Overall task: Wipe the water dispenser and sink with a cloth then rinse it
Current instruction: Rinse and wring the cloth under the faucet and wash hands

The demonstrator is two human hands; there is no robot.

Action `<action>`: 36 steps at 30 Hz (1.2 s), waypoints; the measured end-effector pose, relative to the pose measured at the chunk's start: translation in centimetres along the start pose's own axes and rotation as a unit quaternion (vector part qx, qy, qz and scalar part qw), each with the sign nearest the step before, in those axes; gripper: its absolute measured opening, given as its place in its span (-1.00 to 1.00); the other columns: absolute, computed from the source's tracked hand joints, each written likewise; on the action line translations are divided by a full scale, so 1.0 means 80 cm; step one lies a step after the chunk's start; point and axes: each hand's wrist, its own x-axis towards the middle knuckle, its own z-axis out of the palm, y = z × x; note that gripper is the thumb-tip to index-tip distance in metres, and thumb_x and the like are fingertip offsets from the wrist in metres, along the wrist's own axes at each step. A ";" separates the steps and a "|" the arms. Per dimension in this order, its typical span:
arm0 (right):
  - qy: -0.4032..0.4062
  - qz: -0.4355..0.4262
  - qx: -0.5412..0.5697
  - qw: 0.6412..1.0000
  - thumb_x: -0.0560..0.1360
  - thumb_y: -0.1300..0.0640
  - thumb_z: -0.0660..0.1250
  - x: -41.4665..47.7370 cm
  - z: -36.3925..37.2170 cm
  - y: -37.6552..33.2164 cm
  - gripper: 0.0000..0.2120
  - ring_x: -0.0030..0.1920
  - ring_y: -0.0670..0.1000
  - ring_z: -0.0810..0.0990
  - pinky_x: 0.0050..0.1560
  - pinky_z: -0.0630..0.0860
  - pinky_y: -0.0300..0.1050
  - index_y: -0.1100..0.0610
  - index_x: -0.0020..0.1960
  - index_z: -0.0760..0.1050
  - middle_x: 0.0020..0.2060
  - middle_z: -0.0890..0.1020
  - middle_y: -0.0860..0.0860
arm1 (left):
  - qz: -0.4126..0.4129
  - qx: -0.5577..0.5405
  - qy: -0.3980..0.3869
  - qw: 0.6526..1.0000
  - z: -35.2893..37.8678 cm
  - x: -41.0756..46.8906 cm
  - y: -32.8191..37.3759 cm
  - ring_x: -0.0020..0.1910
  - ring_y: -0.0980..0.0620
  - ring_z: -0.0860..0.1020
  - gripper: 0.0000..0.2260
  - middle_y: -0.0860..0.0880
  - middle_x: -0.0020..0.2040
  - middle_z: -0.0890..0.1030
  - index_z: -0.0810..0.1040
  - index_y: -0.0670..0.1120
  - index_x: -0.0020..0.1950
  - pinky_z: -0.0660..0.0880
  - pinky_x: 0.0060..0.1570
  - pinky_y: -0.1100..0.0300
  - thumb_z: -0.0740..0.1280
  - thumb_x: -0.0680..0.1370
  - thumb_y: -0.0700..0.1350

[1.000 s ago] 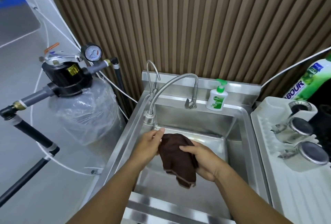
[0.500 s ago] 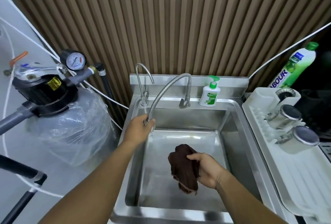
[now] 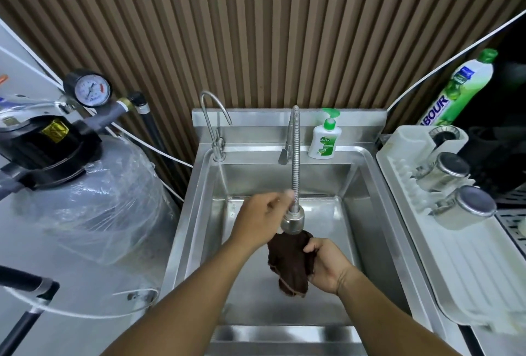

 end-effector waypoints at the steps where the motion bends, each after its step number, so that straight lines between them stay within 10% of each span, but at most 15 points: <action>1: -0.003 0.003 0.002 1.000 0.37 0.30 0.09 0.001 0.001 -0.001 -0.41 0.29 0.47 0.51 0.26 0.52 0.32 0.40 0.37 0.47 0.28 0.52 0.46 | -0.047 -0.064 0.012 0.997 -0.006 0.004 -0.005 -0.25 0.07 0.66 -0.66 0.03 -0.25 0.69 0.67 0.16 -0.12 0.60 -0.09 0.06 0.18 0.64 0.25; 5: 0.005 0.001 -0.010 1.000 0.21 0.24 0.31 0.005 0.001 -0.001 -0.27 0.35 0.47 0.46 0.18 0.58 0.20 0.37 0.40 0.46 0.32 0.49 0.44 | -0.159 -0.159 0.096 0.970 -0.020 0.048 -0.043 -0.26 -0.03 0.68 -0.69 -0.17 -0.12 0.71 0.66 -0.15 0.11 0.60 -0.14 0.07 0.25 0.68 0.05; 9: 0.007 0.008 0.010 1.000 0.40 0.28 0.12 0.005 0.003 -0.004 -0.43 0.16 0.35 0.57 -0.21 0.64 0.01 0.37 0.39 0.47 0.25 0.57 0.39 | -0.191 -0.135 0.066 0.970 -0.005 0.114 -0.059 -0.12 -0.02 0.71 -0.81 -0.11 0.11 0.69 0.63 -0.05 0.17 0.60 -0.05 0.10 0.36 0.62 -0.01; 14: 0.013 -0.001 0.034 0.999 0.41 0.24 0.12 0.006 0.005 -0.009 -0.44 0.10 0.29 0.58 -0.31 0.62 -0.05 0.34 0.37 0.49 0.15 0.61 0.32 | -0.200 -0.038 -0.005 0.979 0.036 0.219 -0.063 0.27 -0.06 0.56 -0.37 0.04 0.33 0.58 0.50 -0.02 0.39 0.49 0.33 -0.06 0.37 0.45 0.33; 23: -0.038 0.015 0.036 0.999 0.47 0.24 0.04 0.007 0.005 -0.010 -0.53 -0.13 0.20 0.65 -0.47 0.54 -0.17 0.30 0.28 0.53 -0.01 0.64 0.25 | -0.180 0.042 0.058 0.981 0.062 0.260 -0.053 -0.13 -0.18 0.62 -0.61 -0.13 -0.21 0.68 0.58 -0.17 -0.30 0.61 -0.03 0.04 0.35 0.55 0.12; 30: -0.021 0.014 0.039 0.999 0.40 0.18 0.16 0.015 0.003 -0.004 -0.40 0.19 0.31 0.56 0.09 0.58 0.08 0.35 0.40 0.47 0.25 0.58 0.33 | -0.376 -0.423 0.046 0.823 0.042 0.264 -0.074 -0.05 -0.12 0.71 -0.67 -0.22 0.00 0.68 0.52 -0.25 0.21 0.68 -0.08 0.01 0.36 0.64 0.00; 36: 0.004 0.004 0.058 0.998 0.49 0.20 0.18 0.022 0.006 -0.013 -0.52 0.11 0.27 0.63 0.14 0.59 0.13 0.33 0.37 0.50 0.21 0.62 0.32 | -0.341 -0.230 -0.067 0.909 0.045 0.148 -0.103 -0.02 -0.12 0.69 -0.41 -0.15 0.08 0.70 0.65 -0.09 0.02 0.62 0.07 0.01 0.29 0.49 0.44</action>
